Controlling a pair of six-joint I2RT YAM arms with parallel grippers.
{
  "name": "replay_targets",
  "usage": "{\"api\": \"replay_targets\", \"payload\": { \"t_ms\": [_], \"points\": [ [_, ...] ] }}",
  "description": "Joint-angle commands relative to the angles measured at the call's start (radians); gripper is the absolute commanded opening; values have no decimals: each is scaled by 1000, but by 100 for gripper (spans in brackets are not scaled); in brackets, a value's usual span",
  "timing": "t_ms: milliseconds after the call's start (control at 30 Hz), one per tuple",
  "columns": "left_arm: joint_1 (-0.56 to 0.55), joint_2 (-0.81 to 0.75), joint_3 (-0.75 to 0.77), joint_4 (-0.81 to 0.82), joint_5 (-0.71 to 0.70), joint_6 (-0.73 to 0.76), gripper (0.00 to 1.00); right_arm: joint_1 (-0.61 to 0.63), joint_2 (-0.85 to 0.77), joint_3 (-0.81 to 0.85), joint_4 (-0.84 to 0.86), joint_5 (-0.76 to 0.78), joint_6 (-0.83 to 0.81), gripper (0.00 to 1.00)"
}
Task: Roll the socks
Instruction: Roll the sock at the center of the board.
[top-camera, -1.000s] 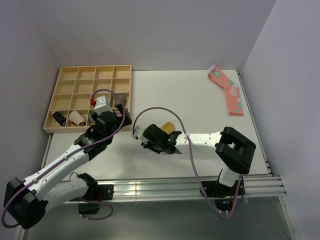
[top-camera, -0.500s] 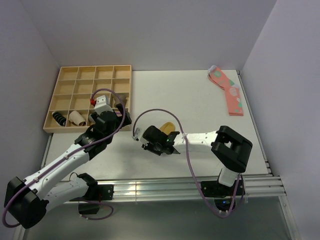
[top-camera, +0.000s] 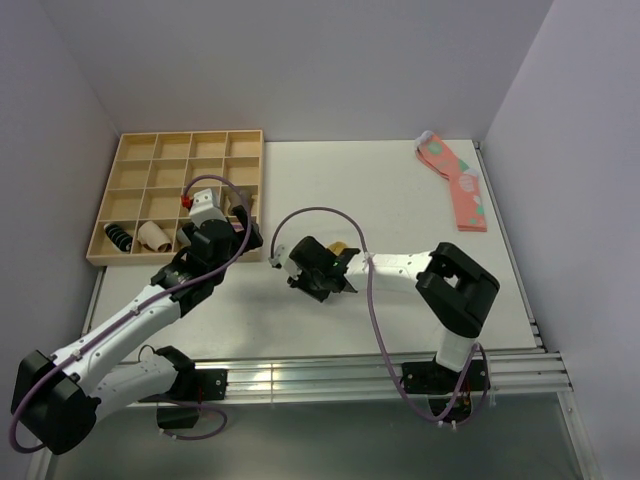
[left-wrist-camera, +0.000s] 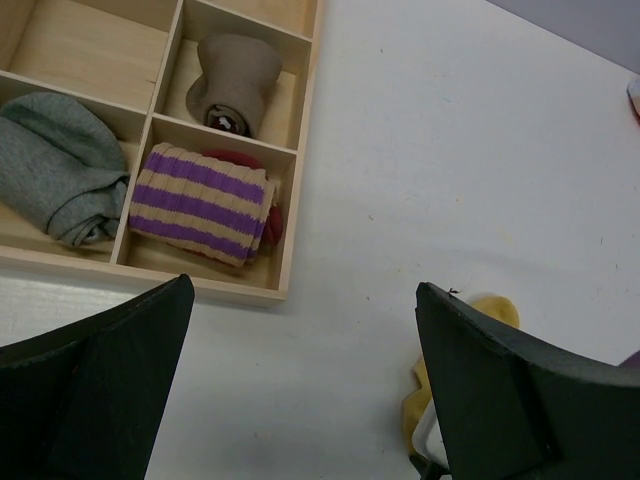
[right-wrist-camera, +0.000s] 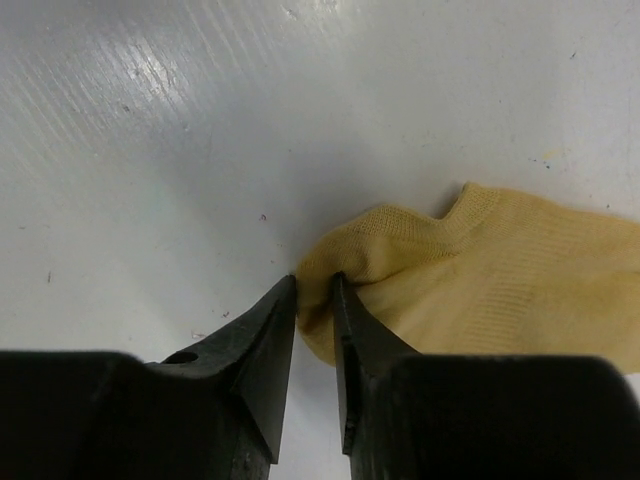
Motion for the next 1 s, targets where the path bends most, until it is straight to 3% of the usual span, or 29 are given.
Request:
{"api": "replay_targets", "payload": {
  "t_ms": [0, 233, 467, 600, 800, 967],
  "points": [
    [5, 4, 19, 47, 18, 17, 99, -6, 30, 48, -44, -48, 8, 27],
    [7, 8, 14, 50, 23, 15, 99, -15, 55, 74, -90, -101, 0, 13],
    [7, 5, -30, 83, 56, 1, 99, -145, 67, 154, -260, -431, -87, 10],
    [7, -3, -84, 176, 102, 0, 97, -243, 119, 218, -407, -649, -136, 9],
    [-5, -29, -194, 342, 205, 18, 90, -329, 226, 319, -615, -799, -223, 8],
    [-76, 28, -251, 504, 199, 49, 81, -378, 337, 407, -763, -902, -311, 7]
  ]
}}
